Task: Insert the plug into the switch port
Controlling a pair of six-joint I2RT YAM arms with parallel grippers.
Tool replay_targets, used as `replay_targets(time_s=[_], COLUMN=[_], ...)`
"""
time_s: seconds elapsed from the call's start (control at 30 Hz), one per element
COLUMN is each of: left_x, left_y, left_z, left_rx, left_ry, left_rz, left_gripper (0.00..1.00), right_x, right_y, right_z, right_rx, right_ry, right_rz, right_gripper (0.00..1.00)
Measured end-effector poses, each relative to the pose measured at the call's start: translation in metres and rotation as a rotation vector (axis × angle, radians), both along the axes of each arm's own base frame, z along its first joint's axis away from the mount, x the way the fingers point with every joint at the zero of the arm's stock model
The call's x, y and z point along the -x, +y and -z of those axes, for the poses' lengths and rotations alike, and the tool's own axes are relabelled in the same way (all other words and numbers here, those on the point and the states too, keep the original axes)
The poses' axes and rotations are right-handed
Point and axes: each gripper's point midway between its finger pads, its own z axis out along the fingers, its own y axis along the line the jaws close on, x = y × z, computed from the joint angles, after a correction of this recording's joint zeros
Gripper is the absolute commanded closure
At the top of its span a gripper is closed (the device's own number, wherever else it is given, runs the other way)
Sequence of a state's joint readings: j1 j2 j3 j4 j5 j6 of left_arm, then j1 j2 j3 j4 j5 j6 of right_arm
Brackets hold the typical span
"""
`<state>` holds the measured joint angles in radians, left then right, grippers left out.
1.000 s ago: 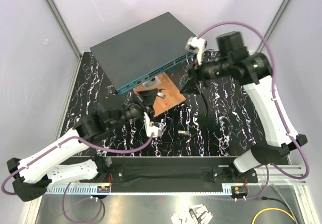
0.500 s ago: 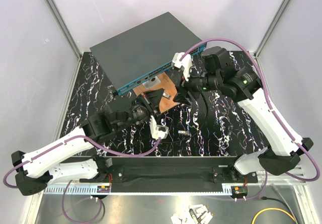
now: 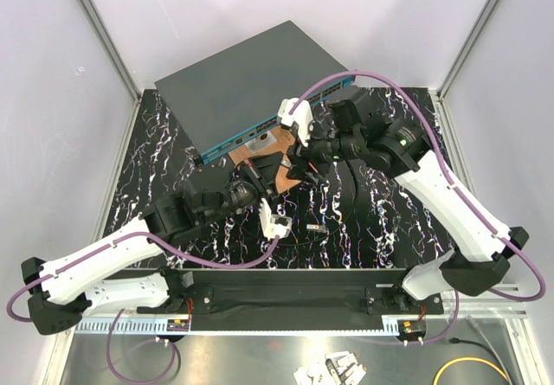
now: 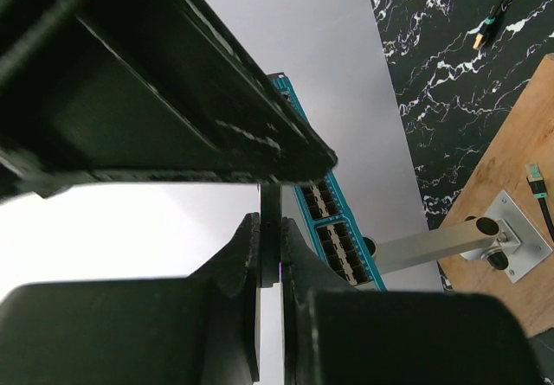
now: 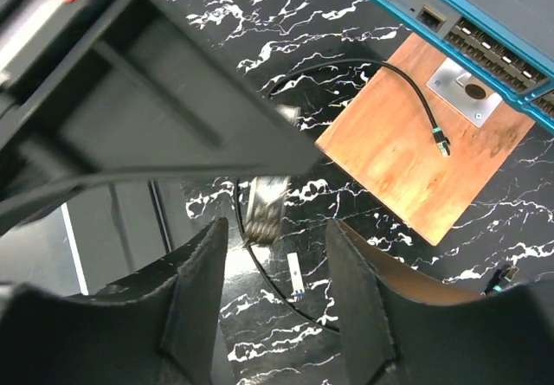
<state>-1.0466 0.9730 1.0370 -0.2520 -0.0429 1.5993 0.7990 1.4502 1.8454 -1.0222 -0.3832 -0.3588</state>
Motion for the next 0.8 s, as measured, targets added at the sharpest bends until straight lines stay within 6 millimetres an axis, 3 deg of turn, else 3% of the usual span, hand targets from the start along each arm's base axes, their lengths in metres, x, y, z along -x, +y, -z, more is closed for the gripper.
replay_targets(time_s=[0.13,0.23,0.27,0.33,0.43,0.53,0.63,0.8], left_x=[0.000,-0.003,-0.004,-0.006,-0.006,-0.006,-0.007,-0.011], left_y=[0.000,0.002,0.002,0.002,0.003,0.003,0.006,0.023], left_z=[0.001,0.004,0.005,0.004,0.004,0.006,0.010,0.010], left_rx=[-0.003,-0.005,-0.005,-0.004,-0.001,0.013,0.044,0.166], left_ry=[-0.001,-0.004,-0.004,-0.006,-0.002,0.019,0.077,0.265], left_rz=[-0.005,-0.023,-0.025,-0.035,-0.042,-0.050,-0.083,-0.204], left_gripper=[1.00,1.00,1.00,0.93,0.84,0.54,0.37,0.30], right_x=[-0.010,-0.009,-0.008,-0.007,-0.008,-0.009,-0.017,-0.028], right_y=[0.005,0.008,0.008,0.009,0.009,0.009,0.010,0.005], right_z=[0.006,0.009,0.009,0.009,0.009,0.009,0.007,0.011], right_rx=[0.014,0.018,0.019,0.017,0.015,0.013,-0.002,-0.010], right_ry=[0.007,0.025,0.028,0.035,0.040,0.039,0.010,-0.017], right_rz=[0.027,0.030,0.031,0.033,0.045,0.051,0.086,0.159], right_gripper=[0.54,0.69,0.74,0.98,1.00,1.00,1.00,1.00])
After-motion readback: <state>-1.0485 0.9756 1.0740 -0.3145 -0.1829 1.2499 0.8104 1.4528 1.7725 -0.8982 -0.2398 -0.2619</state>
